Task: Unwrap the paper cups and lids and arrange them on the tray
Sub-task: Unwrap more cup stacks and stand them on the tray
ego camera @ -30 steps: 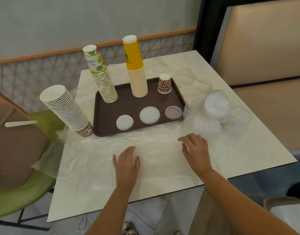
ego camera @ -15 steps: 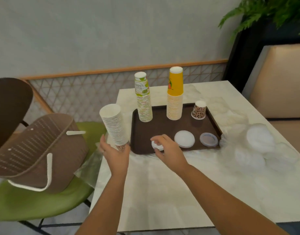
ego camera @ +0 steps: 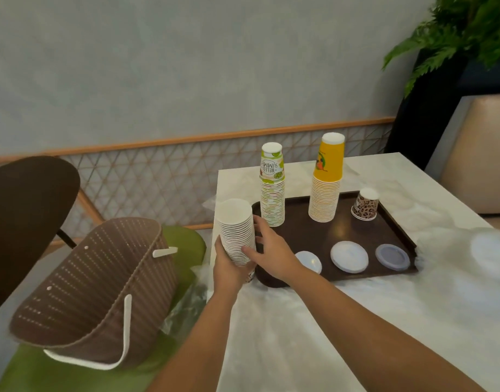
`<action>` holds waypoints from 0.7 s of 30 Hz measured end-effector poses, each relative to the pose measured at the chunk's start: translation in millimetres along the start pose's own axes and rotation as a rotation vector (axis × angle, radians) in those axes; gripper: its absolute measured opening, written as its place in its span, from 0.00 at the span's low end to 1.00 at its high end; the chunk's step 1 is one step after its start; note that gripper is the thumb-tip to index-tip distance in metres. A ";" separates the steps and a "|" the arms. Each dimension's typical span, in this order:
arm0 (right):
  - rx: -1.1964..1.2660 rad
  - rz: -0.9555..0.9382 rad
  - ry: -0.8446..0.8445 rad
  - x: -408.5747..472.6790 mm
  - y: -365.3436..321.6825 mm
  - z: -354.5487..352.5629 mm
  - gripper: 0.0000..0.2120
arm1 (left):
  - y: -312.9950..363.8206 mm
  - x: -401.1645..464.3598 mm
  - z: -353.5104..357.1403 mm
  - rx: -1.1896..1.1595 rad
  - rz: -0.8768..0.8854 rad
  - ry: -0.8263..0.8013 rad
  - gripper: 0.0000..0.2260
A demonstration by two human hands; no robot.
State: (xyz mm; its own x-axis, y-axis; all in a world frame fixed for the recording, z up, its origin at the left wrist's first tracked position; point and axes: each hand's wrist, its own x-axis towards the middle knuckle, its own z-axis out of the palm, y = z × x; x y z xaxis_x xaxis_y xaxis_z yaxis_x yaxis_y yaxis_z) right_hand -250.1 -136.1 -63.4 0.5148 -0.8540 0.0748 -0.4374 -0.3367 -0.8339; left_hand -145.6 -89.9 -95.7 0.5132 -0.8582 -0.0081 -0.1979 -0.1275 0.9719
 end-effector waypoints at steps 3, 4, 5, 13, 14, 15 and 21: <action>0.029 0.012 0.021 2.4 -0.2 1.9 0.37 | -5.5 8.2 -3.4 -0.022 -0.002 0.006 0.36; 0.048 0.015 0.040 3.1 -2.1 1.0 0.37 | -3.6 10.1 -4.9 -0.014 0.001 0.003 0.35; 0.072 0.013 0.061 3.5 -5.6 -1.3 0.37 | -1.8 12.7 -6.2 0.001 0.012 0.006 0.35; 0.200 -0.092 0.125 -1.9 -59.5 -59.8 0.37 | 36.2 16.1 -1.5 0.060 0.146 0.023 0.43; 0.181 -0.106 0.140 -1.4 -65.1 -69.6 0.38 | 41.5 12.9 0.9 0.040 0.148 0.009 0.42; 0.146 -0.120 0.151 -0.7 -70.2 -79.4 0.40 | 44.8 10.4 3.8 0.032 0.149 -0.006 0.40; -0.211 -0.171 0.081 5.7 -75.1 -133.3 0.43 | 64.2 1.7 34.1 0.072 0.185 -0.040 0.40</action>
State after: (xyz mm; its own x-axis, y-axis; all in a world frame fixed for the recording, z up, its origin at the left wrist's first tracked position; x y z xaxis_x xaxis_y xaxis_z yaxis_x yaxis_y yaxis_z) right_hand -312.7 -168.6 72.6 0.5378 -0.8035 0.2552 -0.4974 -0.5468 -0.6734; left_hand -185.9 -116.5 -41.3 0.4292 -0.8892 0.1587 -0.3460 0.0004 0.9382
